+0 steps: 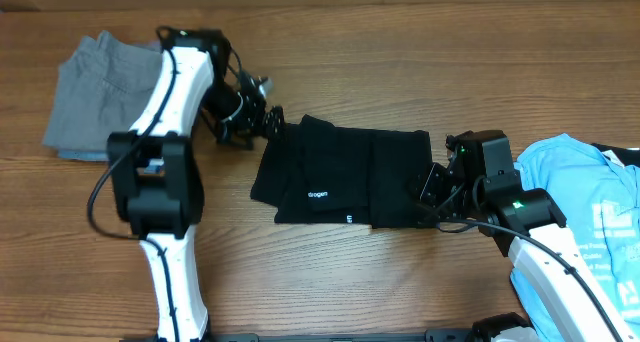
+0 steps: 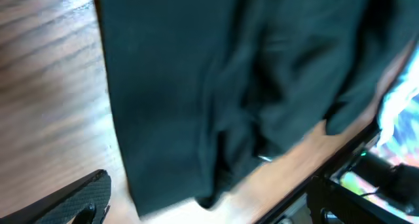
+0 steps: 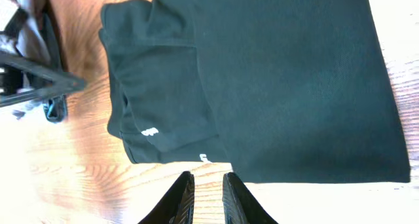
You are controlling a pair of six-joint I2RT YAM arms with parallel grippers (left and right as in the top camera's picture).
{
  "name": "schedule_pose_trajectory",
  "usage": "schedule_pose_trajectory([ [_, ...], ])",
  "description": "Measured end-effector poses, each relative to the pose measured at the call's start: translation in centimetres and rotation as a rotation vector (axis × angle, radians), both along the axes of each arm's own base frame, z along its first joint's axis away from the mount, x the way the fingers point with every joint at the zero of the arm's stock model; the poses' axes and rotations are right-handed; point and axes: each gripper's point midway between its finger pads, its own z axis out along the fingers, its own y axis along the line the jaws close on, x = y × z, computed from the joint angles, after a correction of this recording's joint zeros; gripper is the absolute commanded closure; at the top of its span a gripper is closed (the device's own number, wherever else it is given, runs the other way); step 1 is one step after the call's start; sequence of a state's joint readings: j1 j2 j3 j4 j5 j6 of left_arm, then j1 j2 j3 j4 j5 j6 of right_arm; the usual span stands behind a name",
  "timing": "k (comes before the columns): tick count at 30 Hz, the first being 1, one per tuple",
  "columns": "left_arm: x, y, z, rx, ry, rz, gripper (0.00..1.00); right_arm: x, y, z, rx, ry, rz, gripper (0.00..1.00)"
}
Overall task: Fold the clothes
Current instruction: 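Move the left gripper to the bundle's left end and grasp it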
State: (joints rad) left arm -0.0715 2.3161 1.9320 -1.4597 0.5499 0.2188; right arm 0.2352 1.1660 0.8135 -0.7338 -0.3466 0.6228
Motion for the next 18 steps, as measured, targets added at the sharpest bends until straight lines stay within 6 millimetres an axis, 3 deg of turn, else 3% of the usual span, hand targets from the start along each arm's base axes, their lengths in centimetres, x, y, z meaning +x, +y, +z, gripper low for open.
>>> schedule_pose_trajectory([
  [5,-0.2,0.0,-3.4,-0.009,0.025,-0.040,0.02,-0.1,0.0,0.0,-0.007,-0.004,0.012,0.81],
  [9,-0.3,-0.6,-3.8,-0.050,-0.011,-0.030,0.02,0.0,-0.1,-0.1,-0.014,-0.006,0.012,0.81],
  [15,-2.0,-6.4,-3.5,-0.273,-0.061,-0.067,0.04,0.0,-0.1,-0.1,-0.016,-0.007,0.013,0.81],
  [18,-3.6,-9.2,-3.5,-0.330,-0.046,-0.119,0.16,0.0,-0.1,-0.1,-0.016,-0.007,0.013,0.81],
])
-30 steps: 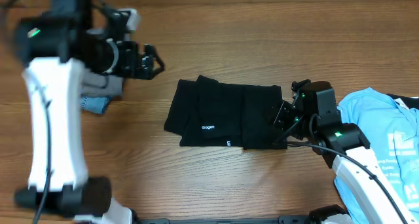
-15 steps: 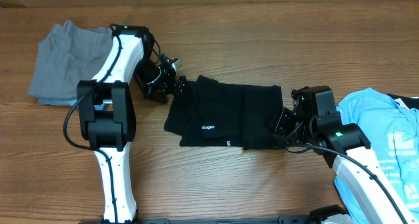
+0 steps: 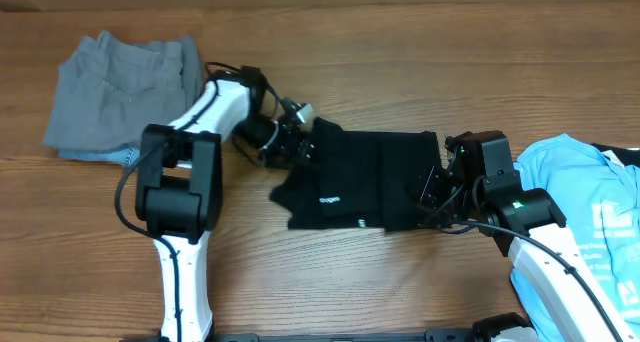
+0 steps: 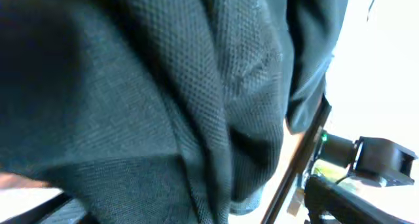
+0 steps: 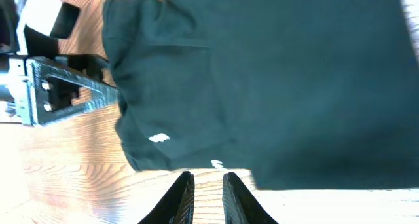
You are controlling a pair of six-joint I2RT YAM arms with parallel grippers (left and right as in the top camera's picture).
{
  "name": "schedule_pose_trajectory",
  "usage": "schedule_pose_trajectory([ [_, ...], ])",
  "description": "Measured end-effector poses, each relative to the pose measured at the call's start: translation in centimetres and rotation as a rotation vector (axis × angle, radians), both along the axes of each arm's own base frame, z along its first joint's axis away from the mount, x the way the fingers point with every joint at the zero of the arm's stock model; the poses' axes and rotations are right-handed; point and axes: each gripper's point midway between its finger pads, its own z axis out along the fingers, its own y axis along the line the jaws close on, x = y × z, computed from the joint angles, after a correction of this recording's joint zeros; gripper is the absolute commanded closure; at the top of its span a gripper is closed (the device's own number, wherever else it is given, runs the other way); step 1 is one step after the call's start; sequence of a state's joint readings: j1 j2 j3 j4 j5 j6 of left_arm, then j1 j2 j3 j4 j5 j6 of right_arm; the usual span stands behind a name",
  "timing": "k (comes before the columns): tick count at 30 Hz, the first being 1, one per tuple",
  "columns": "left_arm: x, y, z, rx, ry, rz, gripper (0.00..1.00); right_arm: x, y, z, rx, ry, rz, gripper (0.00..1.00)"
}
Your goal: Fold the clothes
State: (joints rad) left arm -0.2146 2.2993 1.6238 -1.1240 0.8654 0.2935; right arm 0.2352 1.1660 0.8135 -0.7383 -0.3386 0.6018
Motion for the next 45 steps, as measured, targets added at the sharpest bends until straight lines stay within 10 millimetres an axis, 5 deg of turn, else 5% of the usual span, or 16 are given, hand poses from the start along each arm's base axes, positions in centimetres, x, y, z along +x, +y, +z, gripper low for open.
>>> schedule_pose_trajectory([
  [5,-1.3,-1.9,-0.5,-0.021,0.020,-0.036,0.29,-0.1,-0.1,-0.1,-0.003,0.004,-0.001,0.81],
  [14,-1.0,-2.5,-0.4,-0.025,0.099,0.047,0.24,-0.4,-0.7,-0.6,-0.038,0.029,-0.023,0.86],
  [18,-1.0,-2.5,-0.4,-0.029,0.108,0.053,0.24,-0.8,-3.5,-4.0,-0.183,0.158,-0.146,0.96],
  [28,-1.7,-2.2,-0.4,-0.017,0.159,0.059,0.25,2.2,-4.0,-11.8,-0.277,0.270,-0.189,0.96],
  [37,-1.9,1.2,-0.6,0.049,0.242,0.125,0.20,2.3,-4.1,-12.0,-0.279,0.282,-0.194,0.96],
  [45,-2.1,-1.2,-0.7,-0.083,0.171,0.137,0.20,2.3,-4.1,-12.0,-0.280,0.284,-0.194,0.96],
])
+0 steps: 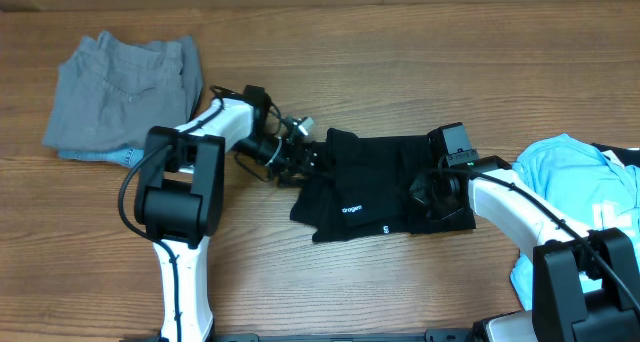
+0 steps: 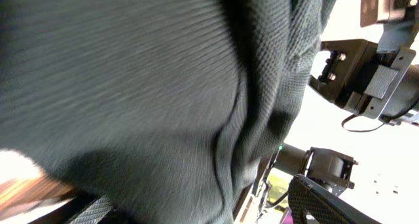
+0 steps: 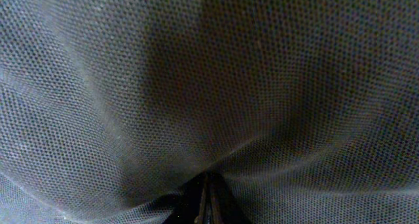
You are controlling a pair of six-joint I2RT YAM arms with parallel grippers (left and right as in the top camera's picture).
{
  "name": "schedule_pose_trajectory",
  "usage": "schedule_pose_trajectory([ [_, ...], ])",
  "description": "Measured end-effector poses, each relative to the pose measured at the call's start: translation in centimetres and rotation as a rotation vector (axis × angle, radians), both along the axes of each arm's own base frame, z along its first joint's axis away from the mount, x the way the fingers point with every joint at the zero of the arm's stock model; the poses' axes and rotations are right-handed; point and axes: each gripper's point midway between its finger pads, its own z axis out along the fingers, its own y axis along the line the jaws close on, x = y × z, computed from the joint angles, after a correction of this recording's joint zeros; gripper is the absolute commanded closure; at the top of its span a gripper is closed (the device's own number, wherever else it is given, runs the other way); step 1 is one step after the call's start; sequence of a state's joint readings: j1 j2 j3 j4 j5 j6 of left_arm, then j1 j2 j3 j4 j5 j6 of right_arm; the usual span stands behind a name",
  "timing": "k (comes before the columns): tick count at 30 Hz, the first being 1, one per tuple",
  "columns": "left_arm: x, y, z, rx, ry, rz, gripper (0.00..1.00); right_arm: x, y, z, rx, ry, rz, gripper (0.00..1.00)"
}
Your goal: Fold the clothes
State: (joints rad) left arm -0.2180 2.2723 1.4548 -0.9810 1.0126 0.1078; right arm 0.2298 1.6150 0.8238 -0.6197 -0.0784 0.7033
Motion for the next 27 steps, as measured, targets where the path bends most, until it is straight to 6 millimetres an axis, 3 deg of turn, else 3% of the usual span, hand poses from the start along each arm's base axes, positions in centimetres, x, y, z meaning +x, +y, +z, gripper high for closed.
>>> schedule_pose_trajectory([
  [4,-0.6,-1.5,0.2,-0.024,0.024,-0.019,0.23,0.0,0.0,0.0,0.000,0.000,0.000,0.96],
  [7,-0.6,-1.8,0.1,-0.041,0.061,0.003,0.44,0.0,0.0,0.0,0.000,0.000,0.000,0.96],
  [11,-0.6,-2.0,-0.9,-0.020,0.113,0.035,0.57,0.0,0.0,0.0,-0.001,0.001,0.000,0.96],
  [16,-0.5,-2.3,-1.1,-0.006,0.162,0.074,0.58,-0.1,0.0,0.0,-0.001,0.003,0.000,0.96],
  [20,0.0,-2.6,-1.4,-0.012,0.135,0.075,0.91,-0.1,0.0,0.0,-0.001,0.004,0.000,0.96],
  [21,0.1,-2.6,-1.6,-0.004,0.114,0.069,0.95,-0.1,0.0,0.0,-0.002,0.005,0.000,0.96],
  [27,0.4,-1.9,-1.9,0.043,0.101,0.068,0.96,-1.5,-0.4,0.2,-0.020,0.065,0.000,0.96],
])
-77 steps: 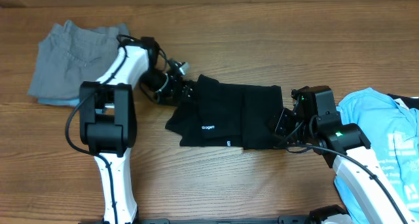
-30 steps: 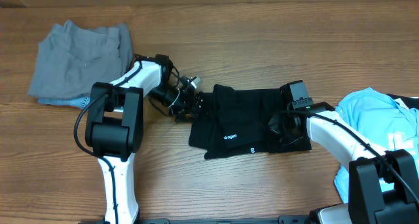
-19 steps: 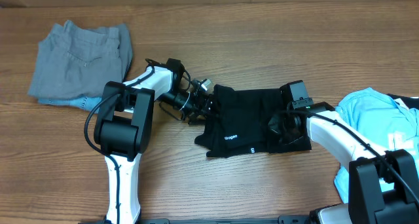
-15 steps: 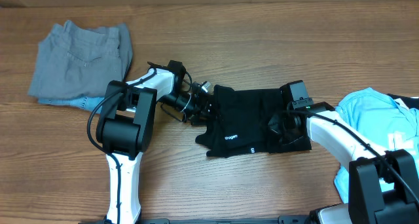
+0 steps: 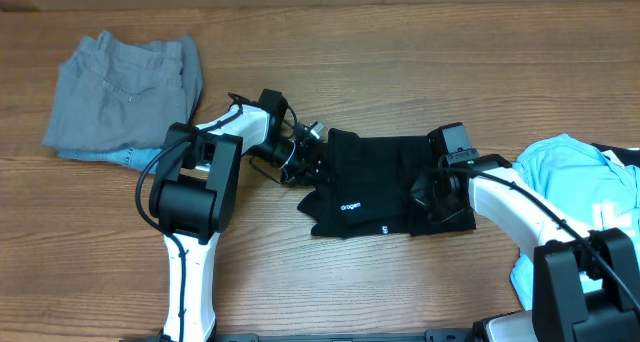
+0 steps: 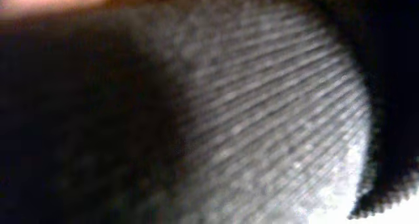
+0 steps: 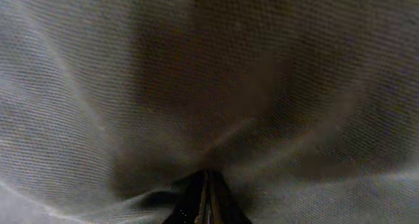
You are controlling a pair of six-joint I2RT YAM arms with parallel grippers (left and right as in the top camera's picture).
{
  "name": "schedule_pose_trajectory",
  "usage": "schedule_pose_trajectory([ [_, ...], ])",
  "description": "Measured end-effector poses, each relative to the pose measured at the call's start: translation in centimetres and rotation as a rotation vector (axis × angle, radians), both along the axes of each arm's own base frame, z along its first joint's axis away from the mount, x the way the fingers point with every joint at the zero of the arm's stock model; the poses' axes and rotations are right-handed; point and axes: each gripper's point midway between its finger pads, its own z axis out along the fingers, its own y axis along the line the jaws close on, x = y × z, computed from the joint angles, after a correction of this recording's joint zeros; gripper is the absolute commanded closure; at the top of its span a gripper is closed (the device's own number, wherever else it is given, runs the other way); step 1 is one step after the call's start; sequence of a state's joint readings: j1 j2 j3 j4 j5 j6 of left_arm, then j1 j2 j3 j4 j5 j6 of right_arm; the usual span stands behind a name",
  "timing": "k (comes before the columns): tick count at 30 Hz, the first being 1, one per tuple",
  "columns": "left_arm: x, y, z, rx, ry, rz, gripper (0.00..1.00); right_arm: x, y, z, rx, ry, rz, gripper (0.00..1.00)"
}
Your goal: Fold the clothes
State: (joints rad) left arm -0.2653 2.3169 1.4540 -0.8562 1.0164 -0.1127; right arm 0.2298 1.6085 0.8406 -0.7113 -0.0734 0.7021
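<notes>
A black garment [image 5: 370, 187] with small white print lies bunched at the table's centre. My left gripper [image 5: 308, 162] is pressed into its left edge. Blurred dark fabric [image 6: 262, 119] fills the left wrist view and hides the fingers. My right gripper [image 5: 432, 195] sits on the garment's right part. In the right wrist view its fingertips [image 7: 206, 185] are shut together on a pinch of the black fabric [image 7: 196, 73], which radiates in creases from them.
Folded grey clothes [image 5: 125, 82] lie at the far left. A light blue shirt [image 5: 585, 202] is heaped at the right edge, with something dark behind it. Bare wood table [image 5: 380, 62] lies behind and in front of the garment.
My left gripper has shifted slightly right, further into the garment's left edge, and fabric now fills its camera. The right gripper has stayed shut on the fabric.
The garment first lay spread flat, with my left gripper at its left edge and my right gripper shut just off its right end. Then the left edge was bunched rightward. Later the right gripper was shut on the right part, and the garment is now narrower.
</notes>
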Motion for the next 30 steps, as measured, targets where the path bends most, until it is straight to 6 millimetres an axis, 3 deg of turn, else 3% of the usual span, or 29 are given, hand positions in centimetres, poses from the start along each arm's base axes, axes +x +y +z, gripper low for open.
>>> schedule_pose_trajectory([
  [2,-0.1,1.1,0.1,0.050,0.018,0.012,0.96,-1.0,-0.4,0.3,-0.015,0.031,-0.002,0.96],
  [4,-0.2,3.9,0.2,0.153,0.048,0.048,0.93,-1.8,-0.7,1.3,-0.024,0.040,-0.002,0.96],
  [7,0.3,9.6,1.3,0.321,0.046,0.111,0.90,-1.4,-0.8,3.5,-0.017,-0.024,-0.005,0.96],
  [9,0.8,13.0,3.2,0.400,0.018,0.154,0.87,-0.8,-0.8,5.3,-0.003,-0.089,-0.010,0.96],
  [11,2.8,17.3,7.7,0.505,-0.113,0.223,0.85,-0.4,-0.8,6.5,0.005,-0.136,-0.013,0.96],
  [13,3.7,17.8,10.8,0.542,-0.219,0.240,0.82,-0.3,-0.8,6.7,0.007,-0.144,-0.013,0.96],
  [15,3.7,16.4,12.8,0.557,-0.300,0.210,0.82,-0.3,-0.7,6.7,0.007,-0.144,-0.013,0.96],
  [17,3.3,14.3,13.1,0.569,-0.326,0.168,0.78,-0.3,-0.8,6.7,0.008,-0.144,-0.014,0.96],
  [20,2.4,10.2,12.2,0.599,-0.328,0.098,0.71,-0.3,-0.8,6.7,0.008,-0.144,-0.014,0.96],
  [21,2.2,7.8,11.6,0.617,-0.337,0.086,0.69,-0.3,-0.7,6.7,0.008,-0.144,-0.013,0.96],
  [24,1.3,3.3,10.1,0.638,-0.326,0.072,0.50,-0.3,-0.7,6.7,0.008,-0.145,-0.013,0.96],
  [27,-0.2,0.0,8.7,0.662,-0.316,0.043,0.47,-0.3,-0.7,6.7,0.008,-0.145,-0.013,0.96],
  [30,-1.0,-1.1,8.2,0.677,-0.304,0.038,0.47,-0.3,-0.7,6.7,0.007,-0.144,-0.013,0.96],
])
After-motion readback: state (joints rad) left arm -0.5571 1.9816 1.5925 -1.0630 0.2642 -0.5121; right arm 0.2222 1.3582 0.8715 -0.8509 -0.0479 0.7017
